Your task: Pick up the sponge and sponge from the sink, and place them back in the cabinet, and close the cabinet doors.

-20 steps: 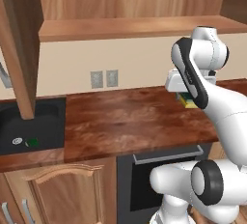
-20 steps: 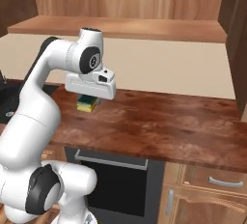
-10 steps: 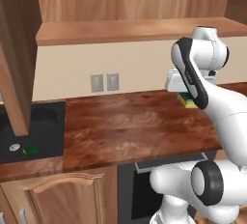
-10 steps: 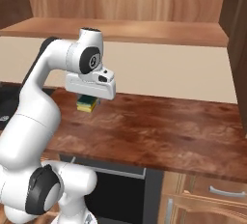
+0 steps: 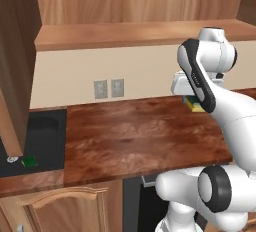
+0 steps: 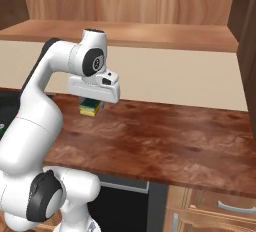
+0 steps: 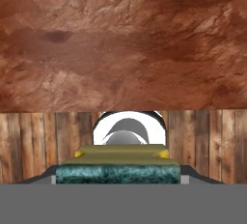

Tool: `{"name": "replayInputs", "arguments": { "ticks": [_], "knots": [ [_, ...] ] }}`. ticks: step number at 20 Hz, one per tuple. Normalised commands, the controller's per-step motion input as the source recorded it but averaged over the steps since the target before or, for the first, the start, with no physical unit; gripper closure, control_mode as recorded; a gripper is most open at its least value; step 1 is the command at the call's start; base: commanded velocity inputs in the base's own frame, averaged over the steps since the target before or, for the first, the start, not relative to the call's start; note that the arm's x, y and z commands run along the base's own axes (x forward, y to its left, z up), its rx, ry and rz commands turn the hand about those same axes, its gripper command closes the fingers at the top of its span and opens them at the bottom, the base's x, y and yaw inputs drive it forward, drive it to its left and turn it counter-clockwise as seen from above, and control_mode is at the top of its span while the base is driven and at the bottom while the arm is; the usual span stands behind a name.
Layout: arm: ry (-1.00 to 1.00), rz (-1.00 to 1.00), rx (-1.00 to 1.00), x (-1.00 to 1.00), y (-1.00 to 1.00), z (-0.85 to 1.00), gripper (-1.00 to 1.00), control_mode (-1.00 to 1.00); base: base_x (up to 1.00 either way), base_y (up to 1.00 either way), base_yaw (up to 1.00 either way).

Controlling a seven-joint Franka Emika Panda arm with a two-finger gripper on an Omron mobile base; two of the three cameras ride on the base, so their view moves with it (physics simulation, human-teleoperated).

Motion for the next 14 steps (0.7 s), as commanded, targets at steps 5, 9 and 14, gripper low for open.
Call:
{"name": "replayInputs", "arguments": {
  "ticks": [5, 9, 14],
  "knots": [
    [0.0, 0.0, 0.0, 0.0, 0.0, 0.0, 1.0, 1.0, 0.02, -0.09, 0.0],
    [0.0, 0.0, 0.0, 0.0, 0.0, 0.0, 1.0, 1.0, 0.0, 0.0, 0.0],
    [0.0, 0.0, 0.0, 0.0, 0.0, 0.0, 1.0, 1.0, 0.0, 0.0, 0.0]
  ]
}}
